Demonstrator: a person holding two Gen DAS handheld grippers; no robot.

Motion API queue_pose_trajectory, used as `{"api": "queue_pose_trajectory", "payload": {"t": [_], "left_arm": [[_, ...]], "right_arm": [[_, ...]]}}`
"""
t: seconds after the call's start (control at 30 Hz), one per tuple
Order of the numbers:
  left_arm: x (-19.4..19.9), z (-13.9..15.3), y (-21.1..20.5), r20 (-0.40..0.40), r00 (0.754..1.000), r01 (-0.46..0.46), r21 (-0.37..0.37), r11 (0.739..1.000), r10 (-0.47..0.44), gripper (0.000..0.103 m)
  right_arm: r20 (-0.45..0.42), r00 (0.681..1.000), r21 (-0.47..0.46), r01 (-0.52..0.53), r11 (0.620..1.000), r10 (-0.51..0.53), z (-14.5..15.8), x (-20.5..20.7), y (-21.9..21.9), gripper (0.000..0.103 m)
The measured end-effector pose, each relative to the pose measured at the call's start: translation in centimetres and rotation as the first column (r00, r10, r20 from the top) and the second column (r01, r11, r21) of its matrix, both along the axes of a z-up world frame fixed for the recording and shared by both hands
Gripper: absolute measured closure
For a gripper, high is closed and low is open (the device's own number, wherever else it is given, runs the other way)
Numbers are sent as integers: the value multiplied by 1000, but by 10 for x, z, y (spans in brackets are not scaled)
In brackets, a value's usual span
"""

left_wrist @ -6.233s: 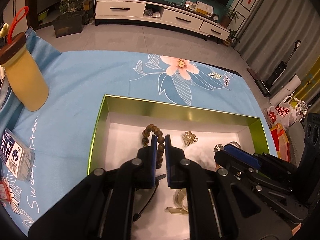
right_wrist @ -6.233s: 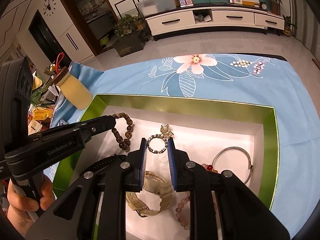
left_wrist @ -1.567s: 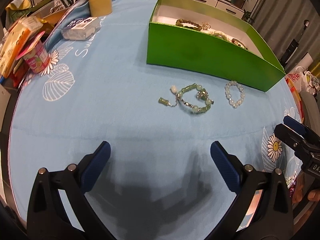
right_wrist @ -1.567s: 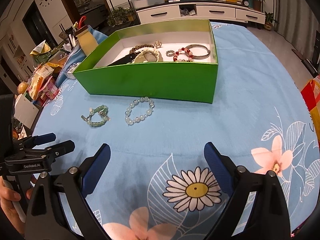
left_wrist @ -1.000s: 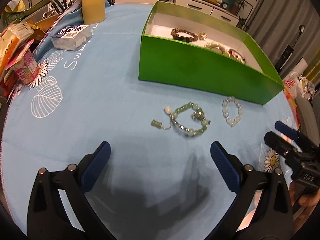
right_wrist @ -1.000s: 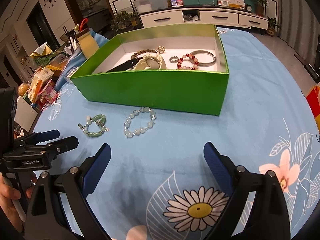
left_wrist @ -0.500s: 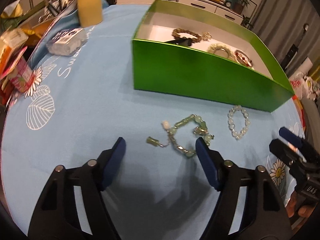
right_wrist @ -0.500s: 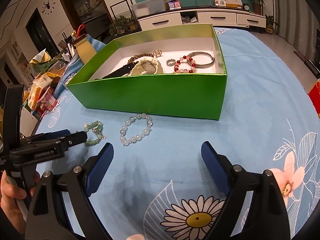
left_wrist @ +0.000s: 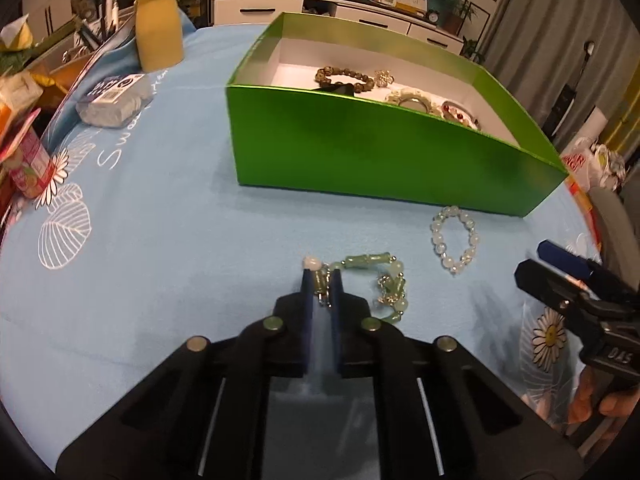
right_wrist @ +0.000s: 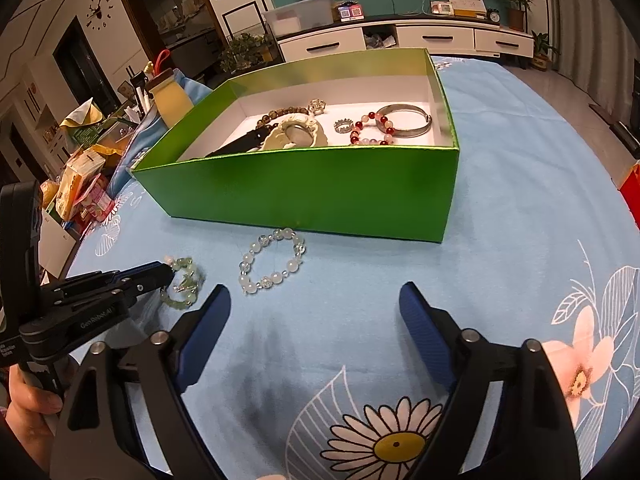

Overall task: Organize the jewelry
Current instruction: 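Grasp the green jade bracelet with the left tool while the right tool approaches the white crystal bracelet, then grasp the white crystal bracelet with the right tool while the left tool lifts the jade bracelet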

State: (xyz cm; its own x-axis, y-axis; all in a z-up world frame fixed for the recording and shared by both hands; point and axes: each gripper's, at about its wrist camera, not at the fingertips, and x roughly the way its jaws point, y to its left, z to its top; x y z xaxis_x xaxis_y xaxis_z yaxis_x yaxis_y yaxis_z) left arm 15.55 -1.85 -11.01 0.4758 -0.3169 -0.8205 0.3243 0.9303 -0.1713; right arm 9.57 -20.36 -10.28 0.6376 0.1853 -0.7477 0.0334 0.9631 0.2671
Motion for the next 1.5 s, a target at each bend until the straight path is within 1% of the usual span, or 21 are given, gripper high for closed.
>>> {"api": "queue_pose_trajectory", "payload": {"t": [0.1, 0.23, 0.4, 0.47, 0.53, 0.57, 0.6, 0.63, 0.67, 0.7, 0.73, 0.77, 0.87, 0.93, 1.0, 1.07, 1.17, 1.3, 1.4, 1.43, 1.5], "left_arm": [[-1, 10, 8, 11, 1000, -7, -36, 999, 8, 98], [-1, 19, 16, 25, 999, -19, -57, 998, 20, 98], [-1, 14, 19, 1, 1000, -22, -66, 998, 22, 98], [-1, 10, 19, -20, 1000, -18, -79, 997, 17, 98], [0, 8, 18, -33, 999, -16, -80, 997, 13, 96], [0, 7, 17, -36, 999, -19, -77, 997, 16, 88], [0, 6, 17, -39, 999, -20, -74, 997, 17, 77], [0, 5, 16, -39, 999, -22, -69, 997, 20, 73], [0, 5, 16, -41, 999, -23, -67, 997, 20, 67], [0, 4, 16, -41, 999, -22, -66, 998, 20, 66], [0, 3, 14, -35, 999, -19, -57, 998, 17, 66], [-1, 4, 13, -31, 999, -16, -51, 999, 15, 66], [-2, 4, 11, -33, 999, -10, -55, 998, 9, 66], [-3, 4, 12, -33, 999, -8, -58, 998, 6, 66], [-5, 6, 15, -34, 999, -5, -66, 998, 3, 60], [-9, 8, 16, -33, 999, 0, -80, 997, -2, 58], [-16, 9, 11, -25, 999, 23, -82, 996, -25, 58], [-21, 7, 5, -33, 999, 30, -85, 996, -33, 58], [-23, 16, -1, 8, 999, 42, -100, 994, -41, 59], [-24, 21, -6, 27, 998, 66, -95, 993, -64, 59], [-24, 23, -15, 37, 994, 101, -85, 991, -99, 60]], "right_arm": [[-1, 1000, -4, -7, 1000, 7, 0, 1, 0, 21], [-1, 999, -12, -34, 999, 34, 0, 9, 6, 34], [-9, 998, -32, -63, 998, 63, -3, 27, 18, 46], [-17, 998, -56, -63, 996, 62, -6, 36, 23, 52], [-27, 998, -74, -65, 995, 63, -10, 42, 26, 54], [-33, 998, -85, -64, 994, 62, -13, 44, 26, 55], [-24, 998, -98, -63, 993, 61, -13, 44, 27, 55], [-20, 998, -130, -68, 989, 66, -14, 45, 31, 57], [-19, 997, -153, -73, 986, 71, -14, 46, 33, 62], [-16, 997, -177, -80, 981, 79, -14, 46, 36, 67], [-11, 996, -215, -91, 972, 91, -15, 45, 41, 79], [-6, 994, -243, -110, 964, 112, -15, 45, 45, 95], [-5, 989, -266, -142, 953, 146, -15, 43, 53, 96], [-7, 990, -237, -142, 961, 144, -15, 40, 50, 96], [-12, 991, -203, -132, 970, 132, -14, 36, 43, 96], [-13, 993, -182, -121, 976, 120, -13, 30, 37, 96], [-8, 994, -159, -105, 982, 105, -9, 20, 29, 96], [-9, 995, -140, -100, 985, 100, -7, 9, 22, 96], [-8, 995, -131, -103, 986, 102, -5, 4, 21, 96], [-8, 995, -129, -104, 986, 104, -5, 4, 21, 96], [-4, 994, -126, -105, 986, 106, -4, 3, 22, 96]]}}
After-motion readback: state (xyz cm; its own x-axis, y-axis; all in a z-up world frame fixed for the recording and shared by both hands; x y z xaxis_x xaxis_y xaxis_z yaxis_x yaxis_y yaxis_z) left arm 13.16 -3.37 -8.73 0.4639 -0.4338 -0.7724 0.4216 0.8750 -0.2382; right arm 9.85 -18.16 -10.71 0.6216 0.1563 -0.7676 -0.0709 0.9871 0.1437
